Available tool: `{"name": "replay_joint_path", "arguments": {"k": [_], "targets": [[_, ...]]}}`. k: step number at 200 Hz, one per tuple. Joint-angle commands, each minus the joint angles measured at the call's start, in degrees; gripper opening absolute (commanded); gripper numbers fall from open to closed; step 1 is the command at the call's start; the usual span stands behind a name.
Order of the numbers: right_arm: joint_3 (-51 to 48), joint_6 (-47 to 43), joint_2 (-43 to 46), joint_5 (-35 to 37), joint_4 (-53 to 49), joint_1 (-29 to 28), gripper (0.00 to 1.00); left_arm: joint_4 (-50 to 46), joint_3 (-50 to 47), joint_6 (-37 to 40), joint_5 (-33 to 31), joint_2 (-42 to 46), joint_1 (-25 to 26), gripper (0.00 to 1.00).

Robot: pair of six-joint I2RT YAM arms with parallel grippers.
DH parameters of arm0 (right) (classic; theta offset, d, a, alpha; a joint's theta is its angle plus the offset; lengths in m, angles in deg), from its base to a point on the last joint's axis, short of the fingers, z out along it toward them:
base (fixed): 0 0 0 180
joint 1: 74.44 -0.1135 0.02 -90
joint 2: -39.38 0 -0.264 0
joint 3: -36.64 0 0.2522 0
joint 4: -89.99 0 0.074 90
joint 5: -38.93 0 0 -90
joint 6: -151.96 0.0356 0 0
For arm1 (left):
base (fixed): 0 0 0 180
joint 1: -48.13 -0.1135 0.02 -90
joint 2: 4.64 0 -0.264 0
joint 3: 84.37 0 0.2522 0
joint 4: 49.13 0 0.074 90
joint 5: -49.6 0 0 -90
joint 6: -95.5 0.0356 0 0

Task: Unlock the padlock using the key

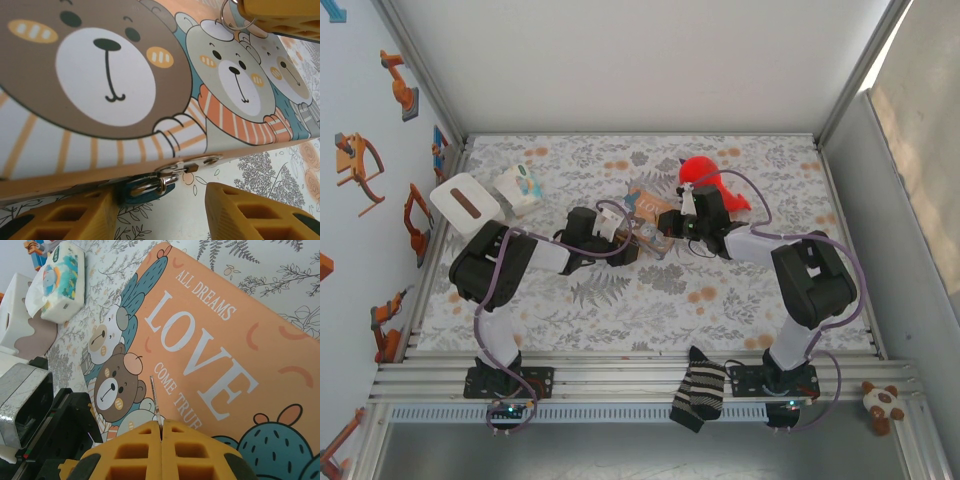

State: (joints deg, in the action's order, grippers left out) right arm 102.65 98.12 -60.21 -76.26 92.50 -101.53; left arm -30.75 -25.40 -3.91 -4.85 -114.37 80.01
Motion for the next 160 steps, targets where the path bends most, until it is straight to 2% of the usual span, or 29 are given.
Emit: {"name": "replay_joint_path", "arguments": {"k": [1,110,160], "targets": [[0.1,-0.8,0.5,1.4,-2.8,0.0,0.0,-3.3,0.8,-1.0,1.7,-1.8,1.7,0.48],[-0.2,-0.6,0.5,1.6,-2.2,-0.3,0.0,-5.7,1.9,-2.1,-2.3,-1.5,2.8,0.46],[-0.2,-0.4,0.2,1.5,-1.8,-0.4,0.0,-6.1,2.5,-2.3,-2.4,-1.6,2.7,0.35]]}}
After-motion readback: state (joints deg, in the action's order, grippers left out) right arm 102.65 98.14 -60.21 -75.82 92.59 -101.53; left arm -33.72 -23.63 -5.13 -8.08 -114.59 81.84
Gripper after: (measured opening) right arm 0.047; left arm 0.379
